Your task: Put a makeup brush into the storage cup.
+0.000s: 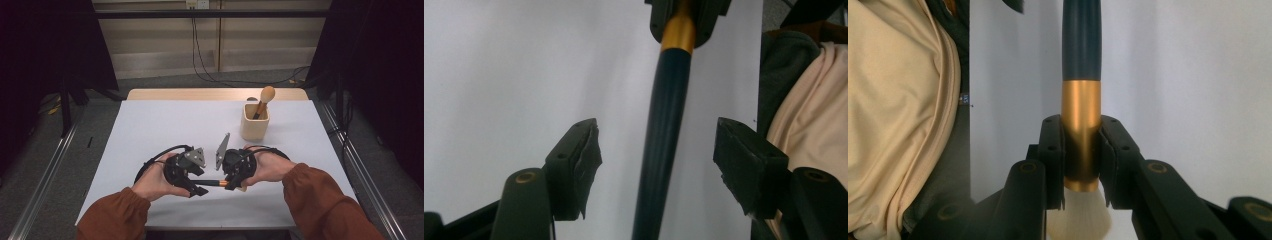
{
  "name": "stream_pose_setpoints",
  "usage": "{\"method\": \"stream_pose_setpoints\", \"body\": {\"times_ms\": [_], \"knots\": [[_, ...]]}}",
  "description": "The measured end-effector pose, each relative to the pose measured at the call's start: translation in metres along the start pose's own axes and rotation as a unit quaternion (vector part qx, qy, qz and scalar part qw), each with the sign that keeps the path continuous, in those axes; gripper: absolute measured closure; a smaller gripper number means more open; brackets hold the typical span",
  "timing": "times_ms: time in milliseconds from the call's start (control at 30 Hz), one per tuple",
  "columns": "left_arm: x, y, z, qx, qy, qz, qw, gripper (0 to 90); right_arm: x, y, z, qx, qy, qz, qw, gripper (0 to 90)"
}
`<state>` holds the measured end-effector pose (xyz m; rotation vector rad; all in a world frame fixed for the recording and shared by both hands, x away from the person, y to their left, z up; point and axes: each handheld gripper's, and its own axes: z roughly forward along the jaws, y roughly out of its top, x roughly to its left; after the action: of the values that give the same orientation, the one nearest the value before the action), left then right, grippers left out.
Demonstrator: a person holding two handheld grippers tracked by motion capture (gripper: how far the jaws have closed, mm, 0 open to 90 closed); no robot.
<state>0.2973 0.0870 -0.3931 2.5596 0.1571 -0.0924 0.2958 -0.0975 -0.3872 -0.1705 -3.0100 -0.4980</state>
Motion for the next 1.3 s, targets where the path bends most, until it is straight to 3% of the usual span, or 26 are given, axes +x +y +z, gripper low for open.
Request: {"method": "stream_pose_setpoints", "body": {"times_ms": [100, 233, 500, 867, 1033, 1067, 1100, 1300], "knots": [[-0.002, 0.002, 0.003, -0.012, 0.022, 0.009, 0.9996, 40.6, 0.001, 0.001, 0.001, 0.002, 0.002, 0.002, 1.0000, 74.8], [-0.002, 0.003, 0.006, -0.013, -0.004, 0.004, 0.9999, 46.4, 0.000, 0.000, 0.001, -0.003, 0.001, 0.002, 1.0000, 74.8], [-0.001, 0.007, 0.013, -0.026, -0.022, -0.002, 0.9994, 54.2, 0.001, 0.000, 0.002, -0.009, 0.004, -0.001, 0.9999, 74.8], [-0.003, 0.005, 0.021, -0.046, -0.020, -0.013, 0.9987, 64.1, 0.000, -0.001, 0.004, -0.012, 0.006, -0.008, 0.9999, 74.8], [-0.003, 0.005, 0.021, -0.044, -0.022, -0.005, 0.9988, 67.8, 0.005, 0.001, 0.005, -0.020, 0.009, 0.022, 0.9995, 74.8], [-0.002, 0.005, 0.021, -0.040, -0.030, -0.004, 0.9987, 68.6, 0.003, 0.000, 0.004, -0.012, 0.007, 0.002, 0.9999, 74.8], [-0.003, 0.004, 0.022, -0.044, -0.027, -0.007, 0.9987, 69.0, 0.003, 0.000, 0.004, -0.015, 0.005, -0.002, 0.9999, 74.8], [-0.002, 0.002, 0.023, -0.042, -0.032, -0.010, 0.9985, 70.3, 0.003, -0.001, 0.003, -0.017, 0.003, -0.006, 0.9998, 74.8]]}}
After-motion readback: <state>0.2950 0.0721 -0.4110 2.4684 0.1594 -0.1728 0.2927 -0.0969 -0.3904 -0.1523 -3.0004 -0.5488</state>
